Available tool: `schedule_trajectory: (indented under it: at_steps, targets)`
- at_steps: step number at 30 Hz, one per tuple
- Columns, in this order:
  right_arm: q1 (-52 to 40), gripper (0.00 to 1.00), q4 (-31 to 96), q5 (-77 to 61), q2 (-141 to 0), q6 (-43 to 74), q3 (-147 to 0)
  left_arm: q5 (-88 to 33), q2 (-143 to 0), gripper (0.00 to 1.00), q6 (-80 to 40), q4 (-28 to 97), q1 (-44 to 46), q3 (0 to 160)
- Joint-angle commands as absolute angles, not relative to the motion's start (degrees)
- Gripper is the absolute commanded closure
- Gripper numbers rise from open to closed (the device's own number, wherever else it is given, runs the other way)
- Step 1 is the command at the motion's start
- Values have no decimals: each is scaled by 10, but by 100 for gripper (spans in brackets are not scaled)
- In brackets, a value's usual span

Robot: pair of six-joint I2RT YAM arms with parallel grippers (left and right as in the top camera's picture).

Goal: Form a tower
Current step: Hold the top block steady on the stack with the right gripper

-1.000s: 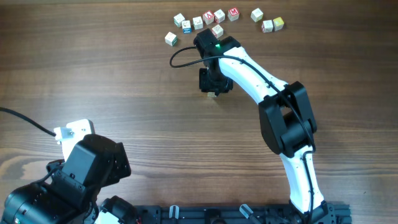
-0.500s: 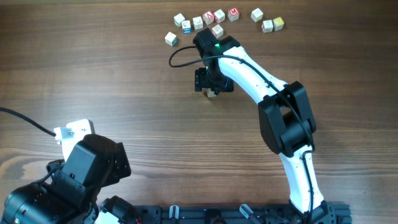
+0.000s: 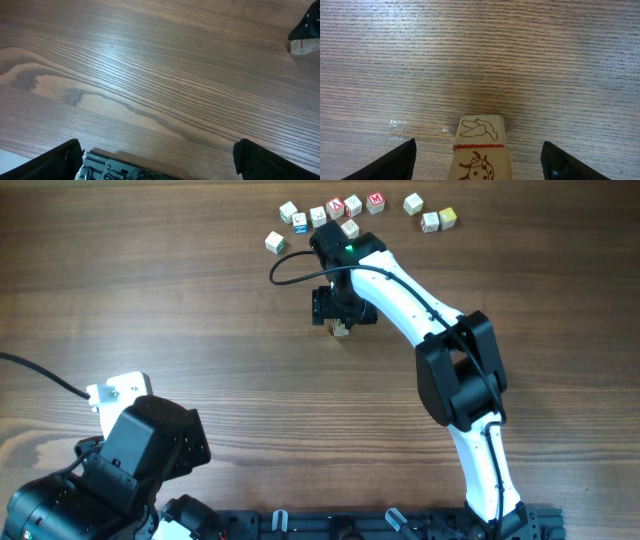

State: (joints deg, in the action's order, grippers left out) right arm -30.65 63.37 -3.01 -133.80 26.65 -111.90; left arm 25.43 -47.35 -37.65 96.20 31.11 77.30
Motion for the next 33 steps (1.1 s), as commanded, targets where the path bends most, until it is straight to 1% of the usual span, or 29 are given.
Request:
schedule_trajectory:
  at_steps: [1,5,6,10,14,28,30,33]
  targets:
    - [-307,23,643,-30,-1315,227,-1131,255,-473,0,-382,961,309,772]
    - [-307,43,653,-26,-1308,210,-1131,255,-473,0,-382,961,309,772]
    - [-307,46,655,-26,-1307,209,-1131,255,-473,0,-382,961,309,773]
    - [-307,55,663,-26,-1307,210,-1131,255,-473,0,-382,961,309,773]
    - [-307,60,668,-26,-1307,211,-1131,255,-473,0,-382,961,309,772]
    - [-308,62,667,-26,-1307,239,-1131,255,-473,0,-382,961,309,773]
    - [-308,68,667,-27,-1307,247,-1131,255,-473,0,-382,961,309,773]
    - [-308,70,667,-27,-1307,256,-1131,255,-473,0,-382,961,309,773]
